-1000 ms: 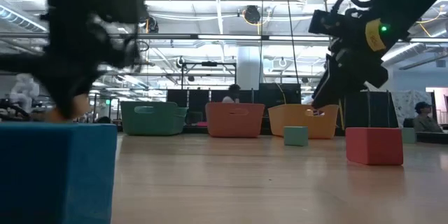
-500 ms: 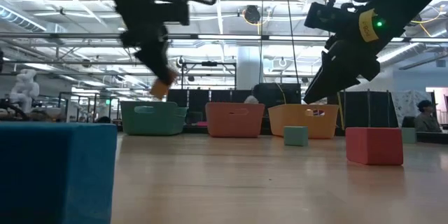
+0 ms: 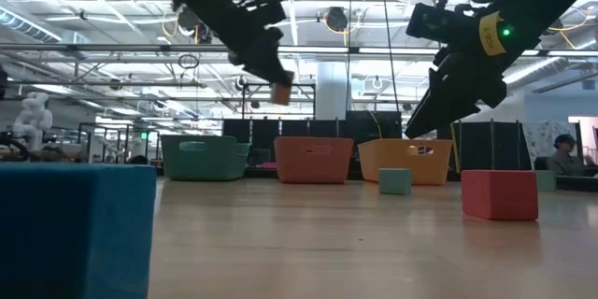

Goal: Sort blocks by size
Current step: Put the yellow thick rectangular block into the orange bin

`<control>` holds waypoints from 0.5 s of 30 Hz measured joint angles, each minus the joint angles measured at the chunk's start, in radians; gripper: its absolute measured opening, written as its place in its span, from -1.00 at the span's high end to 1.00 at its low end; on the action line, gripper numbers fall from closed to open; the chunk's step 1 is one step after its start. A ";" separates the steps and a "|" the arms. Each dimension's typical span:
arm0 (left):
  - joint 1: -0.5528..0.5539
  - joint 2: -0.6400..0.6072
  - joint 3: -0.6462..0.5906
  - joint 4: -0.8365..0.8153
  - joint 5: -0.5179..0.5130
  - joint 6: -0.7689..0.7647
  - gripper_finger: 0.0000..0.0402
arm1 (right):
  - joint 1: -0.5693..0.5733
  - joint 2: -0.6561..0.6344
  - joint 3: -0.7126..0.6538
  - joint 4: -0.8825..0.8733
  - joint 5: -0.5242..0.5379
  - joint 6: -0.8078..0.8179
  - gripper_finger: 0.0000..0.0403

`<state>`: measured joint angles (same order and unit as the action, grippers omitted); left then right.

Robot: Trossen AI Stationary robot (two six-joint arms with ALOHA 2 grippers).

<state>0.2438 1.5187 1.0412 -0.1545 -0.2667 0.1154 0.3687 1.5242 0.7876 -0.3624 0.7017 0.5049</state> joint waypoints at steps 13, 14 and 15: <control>0.141 0.202 0.000 0.361 0.160 -0.032 0.32 | 0.000 0.000 0.000 0.038 0.000 -0.023 -0.04; 0.147 0.212 0.000 0.368 0.159 -0.032 0.32 | 0.000 0.000 0.000 0.038 0.000 -0.025 -0.04; 0.154 0.221 0.000 0.366 0.159 -0.032 0.32 | 0.000 0.000 0.000 0.038 0.000 -0.030 -0.04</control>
<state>0.3977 1.7398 1.0416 0.2111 -0.1074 0.0830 0.3687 1.5242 0.7876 -0.3241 0.7017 0.4753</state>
